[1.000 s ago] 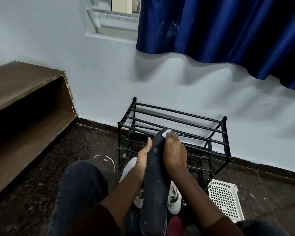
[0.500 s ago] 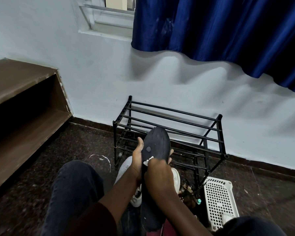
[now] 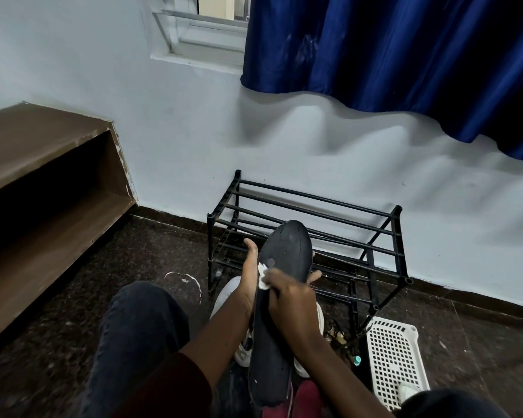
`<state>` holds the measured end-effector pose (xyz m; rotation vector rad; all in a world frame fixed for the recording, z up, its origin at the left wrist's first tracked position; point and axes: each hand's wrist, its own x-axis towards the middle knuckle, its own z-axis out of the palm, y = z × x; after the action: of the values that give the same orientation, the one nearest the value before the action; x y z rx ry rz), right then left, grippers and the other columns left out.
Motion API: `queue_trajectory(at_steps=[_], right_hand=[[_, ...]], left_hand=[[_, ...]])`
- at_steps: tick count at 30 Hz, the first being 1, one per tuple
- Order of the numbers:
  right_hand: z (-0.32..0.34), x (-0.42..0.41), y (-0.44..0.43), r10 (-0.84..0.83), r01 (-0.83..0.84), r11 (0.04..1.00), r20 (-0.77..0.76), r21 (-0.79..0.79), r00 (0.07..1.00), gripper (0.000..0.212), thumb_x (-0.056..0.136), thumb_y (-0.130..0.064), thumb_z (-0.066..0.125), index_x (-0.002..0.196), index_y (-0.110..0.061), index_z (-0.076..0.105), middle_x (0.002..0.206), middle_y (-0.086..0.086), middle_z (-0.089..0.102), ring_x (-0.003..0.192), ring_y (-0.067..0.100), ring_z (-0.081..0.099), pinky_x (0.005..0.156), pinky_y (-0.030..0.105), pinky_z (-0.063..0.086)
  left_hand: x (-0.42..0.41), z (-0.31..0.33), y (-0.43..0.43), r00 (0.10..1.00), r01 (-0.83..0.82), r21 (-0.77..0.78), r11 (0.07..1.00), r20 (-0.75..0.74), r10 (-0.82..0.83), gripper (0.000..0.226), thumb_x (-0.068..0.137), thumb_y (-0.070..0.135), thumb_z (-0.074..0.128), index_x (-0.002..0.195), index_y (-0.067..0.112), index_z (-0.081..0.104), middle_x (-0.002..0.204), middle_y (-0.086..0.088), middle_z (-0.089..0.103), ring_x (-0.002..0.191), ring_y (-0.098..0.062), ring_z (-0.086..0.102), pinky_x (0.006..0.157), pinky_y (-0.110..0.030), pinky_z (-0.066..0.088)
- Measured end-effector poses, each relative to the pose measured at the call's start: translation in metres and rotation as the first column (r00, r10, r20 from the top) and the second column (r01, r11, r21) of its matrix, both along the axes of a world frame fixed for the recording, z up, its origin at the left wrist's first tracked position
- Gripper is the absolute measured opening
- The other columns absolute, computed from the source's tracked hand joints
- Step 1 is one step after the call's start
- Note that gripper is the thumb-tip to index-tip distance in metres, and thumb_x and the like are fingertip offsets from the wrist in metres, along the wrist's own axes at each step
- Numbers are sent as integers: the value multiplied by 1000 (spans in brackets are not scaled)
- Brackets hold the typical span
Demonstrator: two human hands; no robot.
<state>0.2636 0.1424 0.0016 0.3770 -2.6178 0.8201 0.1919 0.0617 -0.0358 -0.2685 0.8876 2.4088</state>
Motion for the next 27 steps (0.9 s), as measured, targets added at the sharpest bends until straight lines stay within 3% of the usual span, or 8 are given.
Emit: queue_trajectory(at_steps=[3, 5, 9, 13, 16, 18, 22, 27], right_hand=[[-9, 24, 1, 69, -75, 995, -80, -64, 994, 20, 64, 2, 58, 71, -15, 66, 83, -3, 71, 73, 8, 65, 60, 20, 50], [-16, 31, 3, 131, -139, 989, -142, -53, 981, 18, 72, -4, 55, 77, -14, 69, 92, -3, 72, 86, 6, 65, 69, 17, 49], [-10, 19, 7, 171, -158, 982, -122, 106, 978, 24, 76, -11, 47, 89, -13, 66, 98, 2, 70, 86, 10, 66, 67, 17, 47], [-3, -23, 14, 30, -36, 967, 31, 251, 999, 34, 77, -4, 46, 105, -5, 64, 112, 13, 65, 89, 26, 68, 62, 31, 56], [16, -54, 22, -153, 144, 938, 2, 316, 988, 35, 89, -3, 45, 124, -2, 52, 131, 14, 50, 101, 34, 61, 73, 37, 51], [27, -65, 25, -263, 252, 913, -8, 321, 965, 37, 93, -4, 39, 129, -4, 44, 137, 10, 43, 105, 33, 58, 76, 35, 47], [20, -58, 24, -217, 207, 943, 13, 261, 976, 27, 90, -3, 43, 113, -4, 56, 123, 10, 54, 100, 32, 60, 74, 35, 47], [-7, -15, 8, -82, 72, 981, 48, 182, 996, 20, 66, 4, 50, 73, -9, 64, 90, 5, 68, 65, 22, 67, 47, 25, 47]], left_hand=[[5, 5, 1, 1000, 10, 135, 991, 28, -14, 99, 76, 83, 31, 142, 9, 39, 138, -21, 46, 122, -39, 48, 87, -46, 51], [0, -1, -1, 1000, 16, 147, 989, 14, -18, 101, 74, 81, 40, 144, 8, 36, 148, -22, 33, 127, -37, 40, 93, -47, 46], [1, 4, 1, 999, 34, 184, 982, 28, -40, 90, 81, 77, 28, 130, 6, 54, 122, -23, 59, 100, -37, 63, 79, -45, 55], [13, 13, 9, 997, 78, 204, 976, -9, -78, 74, 82, 66, 49, 119, 2, 58, 111, -19, 64, 101, -30, 64, 85, -40, 54], [21, 15, 10, 991, 117, 269, 956, -98, -94, 69, 70, 44, 78, 121, 2, 59, 114, -19, 64, 105, -30, 63, 89, -39, 53], [21, 12, 10, 988, 132, 272, 953, -116, -104, 63, 72, 42, 76, 119, 2, 62, 113, -19, 66, 102, -30, 65, 86, -37, 54], [16, 4, 11, 999, 30, 239, 970, -17, -27, 55, 91, 50, 43, 112, 5, 66, 107, -16, 67, 97, -28, 66, 83, -34, 55], [13, 1, 7, 998, 42, 256, 966, 32, -52, 71, 88, 60, 39, 116, -1, 63, 110, -24, 64, 97, -37, 65, 79, -47, 56]])
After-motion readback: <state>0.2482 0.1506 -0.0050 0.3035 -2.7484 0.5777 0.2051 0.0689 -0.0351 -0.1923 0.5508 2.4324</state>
